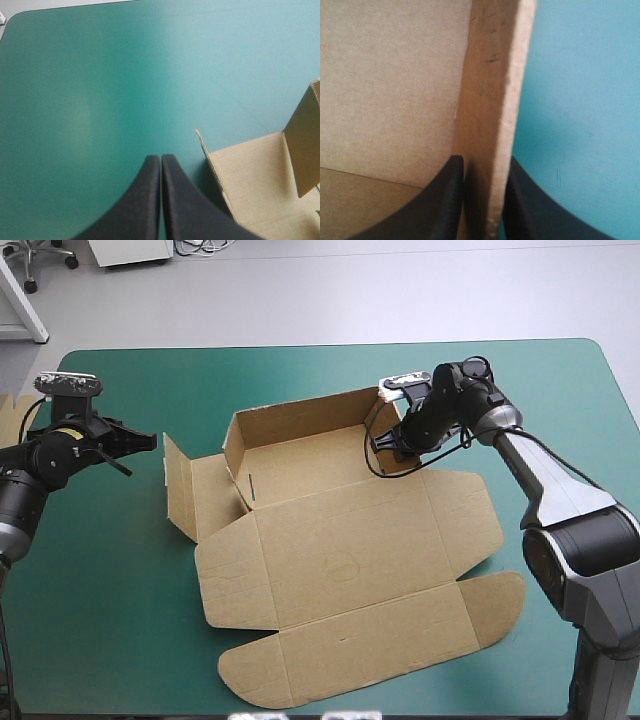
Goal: Fold the box
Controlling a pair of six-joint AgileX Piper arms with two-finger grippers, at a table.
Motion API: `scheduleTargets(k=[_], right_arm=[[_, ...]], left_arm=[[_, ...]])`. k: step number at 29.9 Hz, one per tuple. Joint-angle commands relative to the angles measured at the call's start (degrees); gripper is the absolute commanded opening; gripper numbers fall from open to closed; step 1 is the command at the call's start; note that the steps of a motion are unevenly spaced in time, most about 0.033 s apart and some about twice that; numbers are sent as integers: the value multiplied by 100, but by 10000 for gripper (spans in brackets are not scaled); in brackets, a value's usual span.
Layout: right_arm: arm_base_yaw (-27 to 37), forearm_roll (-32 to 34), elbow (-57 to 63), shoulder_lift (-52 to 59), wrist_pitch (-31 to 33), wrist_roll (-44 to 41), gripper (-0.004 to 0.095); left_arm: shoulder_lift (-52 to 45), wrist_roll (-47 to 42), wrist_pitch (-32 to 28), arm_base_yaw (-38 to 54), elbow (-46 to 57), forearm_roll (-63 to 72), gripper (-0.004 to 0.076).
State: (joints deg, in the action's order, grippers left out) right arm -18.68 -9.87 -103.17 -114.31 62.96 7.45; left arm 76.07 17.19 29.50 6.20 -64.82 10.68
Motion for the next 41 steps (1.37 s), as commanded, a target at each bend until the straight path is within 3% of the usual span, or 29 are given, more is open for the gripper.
scheduleTargets(k=[1,10,20,23,41], right_arm=[[16,-174,-224,302,-116,159,268],[26,-228,-1080,302,18,187,442],[26,-298,-1191,14,340,178,447],[26,-28,-1191,-66,488,111,447],[26,134,-1191,-354,684,-16,447]], left_arm=[[-165,-25,-338,3,-138,120,-1],[-165,-2,-326,3,-138,120,-1],[-178,-2,-326,3,-138,120,-1],[-214,-2,-326,3,-138,120,-1],[-285,-2,-282,3,-138,120,0]])
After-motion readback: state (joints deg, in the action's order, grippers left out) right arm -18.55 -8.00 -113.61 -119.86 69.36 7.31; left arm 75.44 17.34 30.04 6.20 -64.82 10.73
